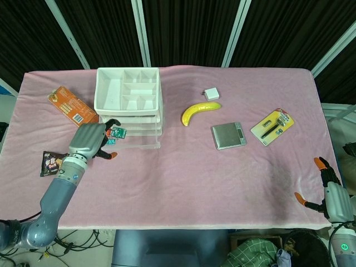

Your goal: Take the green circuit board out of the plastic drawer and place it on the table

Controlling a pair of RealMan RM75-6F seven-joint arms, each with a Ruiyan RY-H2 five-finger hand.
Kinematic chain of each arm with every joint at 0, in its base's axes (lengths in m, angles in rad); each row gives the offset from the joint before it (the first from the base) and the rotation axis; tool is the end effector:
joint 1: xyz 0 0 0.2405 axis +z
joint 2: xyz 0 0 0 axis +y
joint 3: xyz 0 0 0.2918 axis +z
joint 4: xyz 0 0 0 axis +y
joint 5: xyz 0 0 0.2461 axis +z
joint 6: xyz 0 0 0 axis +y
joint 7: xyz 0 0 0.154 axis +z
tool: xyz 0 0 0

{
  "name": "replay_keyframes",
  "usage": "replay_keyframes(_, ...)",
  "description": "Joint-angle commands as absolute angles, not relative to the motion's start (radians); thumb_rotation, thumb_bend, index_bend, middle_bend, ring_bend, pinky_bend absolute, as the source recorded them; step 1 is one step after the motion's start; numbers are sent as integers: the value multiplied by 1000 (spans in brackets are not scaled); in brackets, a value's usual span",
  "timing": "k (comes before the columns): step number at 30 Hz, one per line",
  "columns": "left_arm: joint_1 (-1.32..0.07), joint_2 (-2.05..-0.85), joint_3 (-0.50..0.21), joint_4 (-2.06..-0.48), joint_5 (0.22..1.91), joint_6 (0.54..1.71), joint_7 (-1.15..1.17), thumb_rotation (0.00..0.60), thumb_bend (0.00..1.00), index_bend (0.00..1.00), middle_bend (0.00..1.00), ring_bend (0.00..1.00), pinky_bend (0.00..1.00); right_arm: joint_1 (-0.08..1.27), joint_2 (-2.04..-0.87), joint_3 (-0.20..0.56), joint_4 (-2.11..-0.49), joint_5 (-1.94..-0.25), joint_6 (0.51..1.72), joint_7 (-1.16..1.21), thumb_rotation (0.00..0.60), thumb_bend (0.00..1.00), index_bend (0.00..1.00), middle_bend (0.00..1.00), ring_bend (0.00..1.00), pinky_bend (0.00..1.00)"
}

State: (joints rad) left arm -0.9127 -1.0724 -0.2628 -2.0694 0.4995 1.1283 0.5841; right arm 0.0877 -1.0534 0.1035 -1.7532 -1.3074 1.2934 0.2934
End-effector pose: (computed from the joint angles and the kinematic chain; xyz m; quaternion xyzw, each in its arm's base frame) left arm -0.1038 0.3807 0.0932 -0.6788 -0.4389 -0.3408 0.4800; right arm -0.3602 -0.2046 0.1395 0.4710 -0.5692 0.4259 0.5224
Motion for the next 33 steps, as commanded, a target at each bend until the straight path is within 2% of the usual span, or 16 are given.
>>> replay_keyframes(1,-981,-1069,-279,-2022,406,1131,670,600,141,302,1000,1000,1000,88,-1053,105,-1752,-1303,1290,297,600,122,0,0,0,123)
replay_keyframes(4,-1032,-1081,-281,-1986,309,1129,736,600,141,376,1000,1000,1000,90,-1053,106,-1752,-1300,1286,300,600,122,0,0,0,123)
replay_keyframes(10,-1100,-1128,-283,-1922,194,1141,807,600,141,419,1000,1000,1000,90,-1051,107,-1753,-1297,1282,305,600,122,0,0,0,123)
replay_keyframes(28,-1180,-1249,-250,-1811,94,1158,902,600,141,434,1000,1000,1000,91,-1049,113,-1750,-1285,1275,316,600,122,0,0,0,123)
replay_keyframes(33,-1188,-1265,-238,-1792,73,1162,926,600,141,404,1000,1000,1000,91,-1048,113,-1750,-1285,1275,318,600,122,0,0,0,123)
